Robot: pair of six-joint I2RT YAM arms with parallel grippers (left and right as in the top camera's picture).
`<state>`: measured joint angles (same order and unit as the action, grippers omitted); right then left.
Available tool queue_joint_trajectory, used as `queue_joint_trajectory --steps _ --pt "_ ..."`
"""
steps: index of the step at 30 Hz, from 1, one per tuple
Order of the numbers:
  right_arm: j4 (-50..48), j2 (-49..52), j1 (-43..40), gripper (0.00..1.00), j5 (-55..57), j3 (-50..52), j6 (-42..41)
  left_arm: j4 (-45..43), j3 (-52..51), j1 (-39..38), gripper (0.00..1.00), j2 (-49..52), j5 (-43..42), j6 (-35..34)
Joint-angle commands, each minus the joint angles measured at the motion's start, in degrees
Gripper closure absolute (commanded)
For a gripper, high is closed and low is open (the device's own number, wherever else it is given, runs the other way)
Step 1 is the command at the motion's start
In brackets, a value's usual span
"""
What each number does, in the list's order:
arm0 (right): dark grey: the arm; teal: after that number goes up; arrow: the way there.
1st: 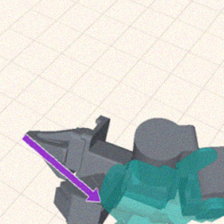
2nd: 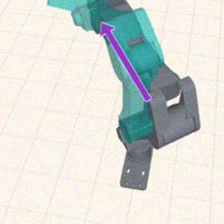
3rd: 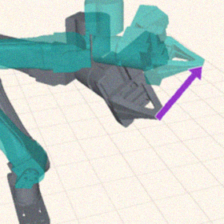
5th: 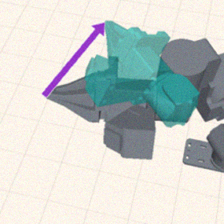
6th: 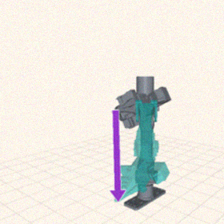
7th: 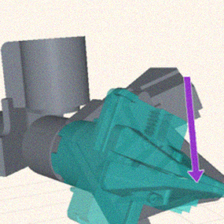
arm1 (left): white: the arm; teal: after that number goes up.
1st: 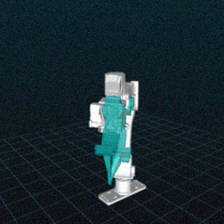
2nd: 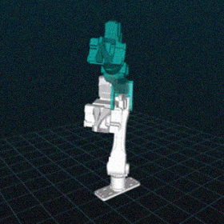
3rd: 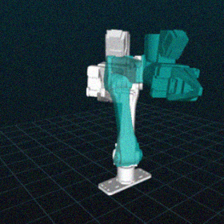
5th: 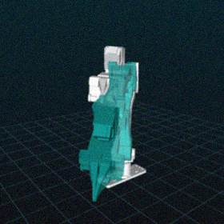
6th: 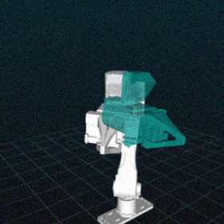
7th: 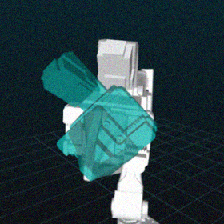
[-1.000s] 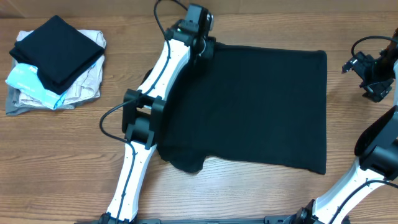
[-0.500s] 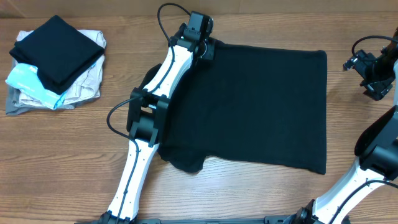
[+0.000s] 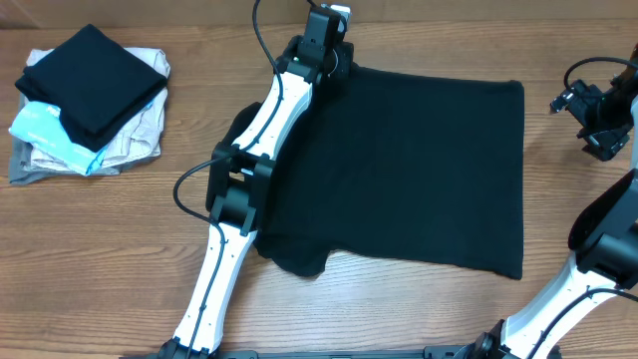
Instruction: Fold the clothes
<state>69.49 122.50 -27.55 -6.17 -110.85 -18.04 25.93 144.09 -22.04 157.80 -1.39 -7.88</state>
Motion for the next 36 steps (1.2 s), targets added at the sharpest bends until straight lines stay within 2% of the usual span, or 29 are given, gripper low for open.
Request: queue_joint_trajectory --steps 1,4,7,13,17,22,36 --pt "-0.28 -1.6 0.15 0.0 -0.28 -0.09 -0.42 -2.25 1.05 -0.13 0.96 1.79 2.89 3.39" --pt "-0.28 -1.6 0.15 0.0 -0.28 -0.09 -0.42 -0.83 3.82 -0.26 0.96 -0.63 3.67 6.21" --pt "-0.28 -1.6 0.15 0.0 -0.28 -0.09 -0.42 6.34 7.63 -0.26 0.96 -4.07 5.05 5.97" --pt "-0.28 -1.6 0.15 0.0 -0.28 -0.09 -0.42 22.51 9.51 0.59 0.96 -8.35 4.98 0.2" --pt "-0.28 -1.6 0.15 0.0 -0.28 -0.09 -0.42 28.76 8.52 0.7 0.96 -7.04 4.79 -2.03" --pt "-0.28 -1.6 0.15 0.0 -0.28 -0.09 -0.42 27.5 5.27 1.07 0.96 -4.87 4.81 -2.03" --pt "-0.26 -1.6 0.15 0.0 -0.28 -0.09 -0.42 23.19 5.03 3.21 0.94 3.19 4.94 -3.13"
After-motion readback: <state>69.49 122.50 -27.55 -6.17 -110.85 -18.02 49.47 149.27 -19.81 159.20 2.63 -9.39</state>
